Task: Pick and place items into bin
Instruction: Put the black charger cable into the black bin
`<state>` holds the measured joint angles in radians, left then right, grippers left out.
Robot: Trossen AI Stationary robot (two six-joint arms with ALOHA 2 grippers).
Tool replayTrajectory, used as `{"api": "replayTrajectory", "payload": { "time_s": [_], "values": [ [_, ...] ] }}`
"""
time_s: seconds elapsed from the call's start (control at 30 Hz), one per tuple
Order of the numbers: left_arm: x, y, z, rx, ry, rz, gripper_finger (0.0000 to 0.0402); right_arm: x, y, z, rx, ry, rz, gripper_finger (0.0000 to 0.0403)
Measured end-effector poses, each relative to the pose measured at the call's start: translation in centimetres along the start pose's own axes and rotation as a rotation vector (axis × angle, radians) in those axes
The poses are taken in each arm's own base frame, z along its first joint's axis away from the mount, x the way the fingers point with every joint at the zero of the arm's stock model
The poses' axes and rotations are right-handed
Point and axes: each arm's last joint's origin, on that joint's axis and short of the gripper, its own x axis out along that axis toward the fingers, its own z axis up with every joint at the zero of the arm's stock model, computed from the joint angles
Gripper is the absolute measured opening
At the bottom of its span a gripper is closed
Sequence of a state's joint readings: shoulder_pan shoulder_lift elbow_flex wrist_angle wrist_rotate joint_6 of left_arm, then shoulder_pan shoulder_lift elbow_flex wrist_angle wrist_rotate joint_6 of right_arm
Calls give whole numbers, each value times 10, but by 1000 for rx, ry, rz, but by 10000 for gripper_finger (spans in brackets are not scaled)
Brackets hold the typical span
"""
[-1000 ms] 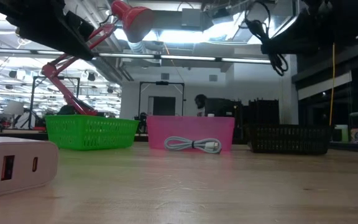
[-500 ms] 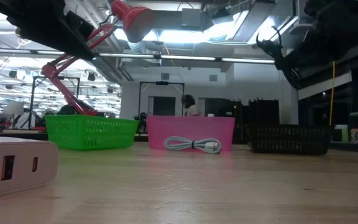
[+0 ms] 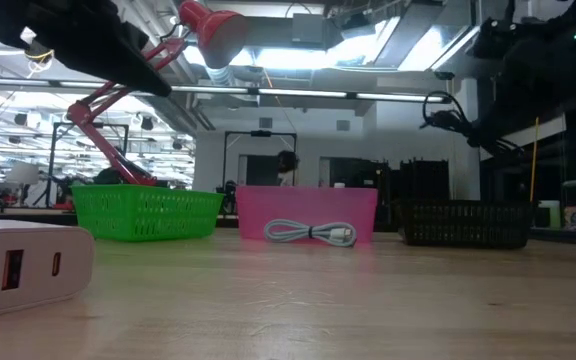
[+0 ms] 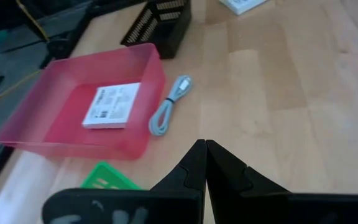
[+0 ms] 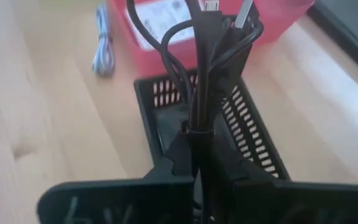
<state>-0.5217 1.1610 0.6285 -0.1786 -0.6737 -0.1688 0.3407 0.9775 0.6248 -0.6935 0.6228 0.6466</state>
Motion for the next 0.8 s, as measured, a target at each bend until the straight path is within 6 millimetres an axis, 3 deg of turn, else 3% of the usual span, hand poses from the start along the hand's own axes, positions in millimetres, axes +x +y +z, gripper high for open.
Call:
{"api": "replayTrajectory", "payload": {
  "time_s": [0.27,0.8],
  "values": [
    [0,1,0,0,-6,32,4,7,-5,11,-66,65,-20,6],
    [0,1,0,0,-5,32,4,44,-3,7,-48,242,-103,6]
  ]
}}
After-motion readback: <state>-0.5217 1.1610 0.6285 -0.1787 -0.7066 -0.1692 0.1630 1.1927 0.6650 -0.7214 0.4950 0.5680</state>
